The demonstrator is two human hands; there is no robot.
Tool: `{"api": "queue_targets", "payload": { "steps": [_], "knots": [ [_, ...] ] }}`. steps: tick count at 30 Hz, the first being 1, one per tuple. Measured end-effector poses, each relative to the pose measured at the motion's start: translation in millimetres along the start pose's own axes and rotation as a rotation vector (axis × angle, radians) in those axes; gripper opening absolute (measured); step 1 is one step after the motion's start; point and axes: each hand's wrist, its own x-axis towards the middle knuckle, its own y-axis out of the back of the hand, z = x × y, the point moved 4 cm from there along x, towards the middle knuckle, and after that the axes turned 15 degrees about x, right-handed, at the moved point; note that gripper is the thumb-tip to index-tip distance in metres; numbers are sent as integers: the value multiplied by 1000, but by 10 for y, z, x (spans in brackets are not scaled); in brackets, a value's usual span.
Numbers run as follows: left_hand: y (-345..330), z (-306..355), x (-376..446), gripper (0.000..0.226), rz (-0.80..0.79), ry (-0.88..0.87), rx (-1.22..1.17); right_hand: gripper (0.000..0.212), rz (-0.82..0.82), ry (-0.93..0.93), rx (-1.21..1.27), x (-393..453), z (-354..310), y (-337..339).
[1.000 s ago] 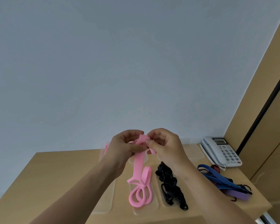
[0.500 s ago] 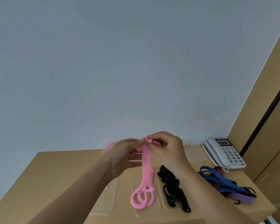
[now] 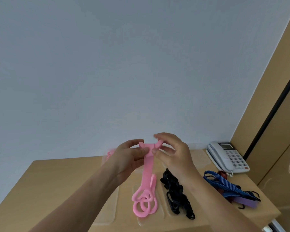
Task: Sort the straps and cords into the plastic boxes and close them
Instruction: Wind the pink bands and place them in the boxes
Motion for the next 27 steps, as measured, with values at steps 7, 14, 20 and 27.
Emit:
{"api": "queue_targets", "payload": {
  "steps": [7, 14, 20, 27],
  "knots": [
    [-40, 91, -28, 52, 43, -141, 129, 18, -47, -253, 251, 16, 147, 29],
    [-97, 30, -49, 43, -33, -46, 328, 18, 73, -106, 215, 57, 110, 76],
    [-121, 10, -33, 50, -64, -4, 291, 24, 100, 30, 16, 15, 65, 72],
    [-147, -6, -4, 33, -71, -33, 165, 27, 20, 184, -109, -49, 34, 40]
  ]
}}
